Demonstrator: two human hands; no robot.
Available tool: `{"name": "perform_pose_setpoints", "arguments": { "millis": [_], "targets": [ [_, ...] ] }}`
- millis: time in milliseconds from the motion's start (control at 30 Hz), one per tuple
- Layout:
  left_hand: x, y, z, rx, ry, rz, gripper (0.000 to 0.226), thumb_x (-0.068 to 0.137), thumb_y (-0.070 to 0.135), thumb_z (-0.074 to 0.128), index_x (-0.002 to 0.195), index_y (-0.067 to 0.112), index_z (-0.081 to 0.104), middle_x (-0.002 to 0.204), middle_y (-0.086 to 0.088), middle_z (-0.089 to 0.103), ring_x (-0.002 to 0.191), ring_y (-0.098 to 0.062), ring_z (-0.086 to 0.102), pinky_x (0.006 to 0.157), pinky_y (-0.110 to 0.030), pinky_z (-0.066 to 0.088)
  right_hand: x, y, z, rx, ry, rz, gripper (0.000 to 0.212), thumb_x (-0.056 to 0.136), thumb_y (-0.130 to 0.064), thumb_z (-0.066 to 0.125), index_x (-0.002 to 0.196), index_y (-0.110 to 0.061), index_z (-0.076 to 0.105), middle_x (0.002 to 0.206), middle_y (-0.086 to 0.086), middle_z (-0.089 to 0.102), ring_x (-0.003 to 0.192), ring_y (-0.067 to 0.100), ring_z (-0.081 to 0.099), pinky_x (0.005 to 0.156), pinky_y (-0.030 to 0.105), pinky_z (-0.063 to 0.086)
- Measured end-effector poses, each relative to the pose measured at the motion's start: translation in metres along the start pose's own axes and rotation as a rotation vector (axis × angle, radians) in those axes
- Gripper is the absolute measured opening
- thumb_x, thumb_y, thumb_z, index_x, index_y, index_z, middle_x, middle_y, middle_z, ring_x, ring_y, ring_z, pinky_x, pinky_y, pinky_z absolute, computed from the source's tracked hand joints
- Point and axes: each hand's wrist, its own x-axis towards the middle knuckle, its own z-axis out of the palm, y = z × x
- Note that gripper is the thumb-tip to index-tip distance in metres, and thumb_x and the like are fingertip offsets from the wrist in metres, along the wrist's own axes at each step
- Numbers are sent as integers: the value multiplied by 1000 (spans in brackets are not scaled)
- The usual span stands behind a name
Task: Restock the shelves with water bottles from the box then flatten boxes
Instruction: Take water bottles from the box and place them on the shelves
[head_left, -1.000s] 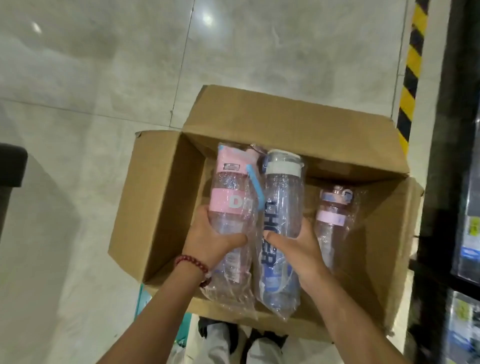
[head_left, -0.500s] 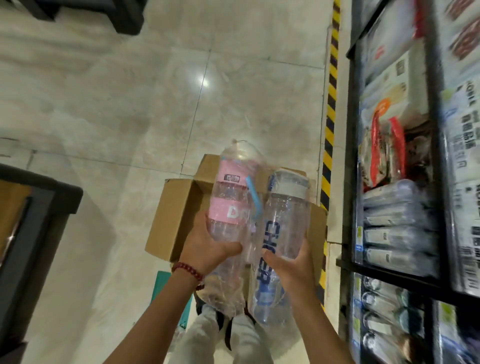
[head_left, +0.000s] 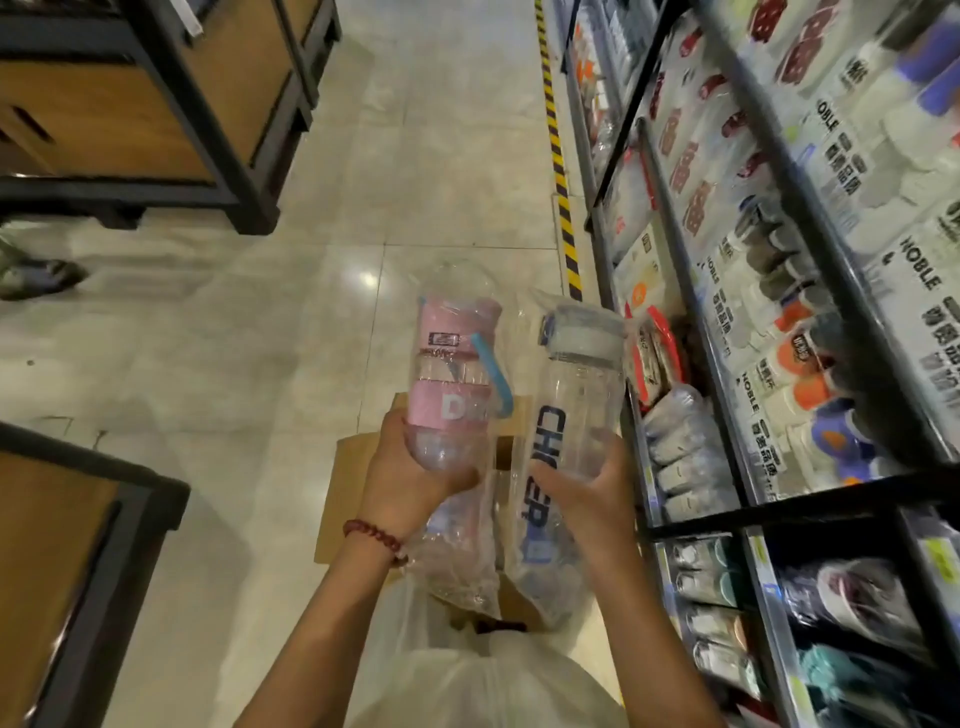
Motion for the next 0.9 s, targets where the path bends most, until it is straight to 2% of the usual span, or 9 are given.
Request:
{"name": "perform_pose_setpoints", "arguments": {
  "millis": [67,133,233,300,367,467,533,700,900],
  "targets": [
    [-4,5,-5,-8,-30,21,80,42,29,87,112,12,52,98,-3,64,87,-17,65,63,-21,52,-11,-14,-4,32,32,-54,83,46,-44,79,118,-38,39,113,-7,59,96,11,62,77,32,54],
    [-4,13,-10,7,-62,77,82,34,42,79,108,14,55,97,-6,65,87,-20,66,65,-29,55,-23,-28,-8,40,65,-121,90,39,-49,74,121,-38,39,110,-14,55,94,1,58,71,18,50],
    [-1,28,-18,66,-172,195,60,40,41,75,94,17,63,86,-3,70,77,-13,68,64,-29,58,-45,-35,-12,78,137,-145,94,42,-48,76,128,-31,40,113,-11,60,95,5,63,69,16,52],
    [0,33,-23,100,-243,224,70,40,41,75,103,15,61,92,-3,69,81,-14,68,69,-33,59,-62,-36,-11,116,195,-146,89,49,-42,80,127,-32,39,111,-9,62,100,12,64,75,29,56],
    [1,32,-26,123,-283,240,82,38,43,77,112,13,55,99,-3,67,86,-15,67,71,-35,59,-80,-36,-7,176,253,-141,88,51,-37,85,126,-30,39,105,-13,60,100,8,63,70,22,52],
    [-4,28,-26,156,-388,261,81,41,39,80,114,12,55,100,-4,68,87,-15,68,71,-37,59,-113,-32,0,292,372,-154,122,16,-67,83,122,-29,38,100,-21,53,84,-15,60,59,6,45],
    [-8,24,-20,195,-474,299,77,46,37,83,114,12,57,101,-6,68,88,-16,69,71,-42,59,-134,-20,3,285,484,-120,125,13,-85,69,121,-33,37,101,-24,51,87,-8,59,61,10,44],
    [-44,22,9,226,-702,381,68,44,36,78,105,12,58,94,-9,66,84,-24,67,63,-37,55,-194,23,-9,333,734,-16,65,70,-21,82,115,-38,38,100,-24,51,82,-10,50,62,13,39],
    [-121,31,45,173,-999,381,71,44,22,79,107,20,48,95,-2,62,84,-19,64,64,-29,53,-267,65,-43,363,1073,21,64,72,-17,80,120,-30,40,105,-11,55,89,3,56,68,20,41]
  ]
}}
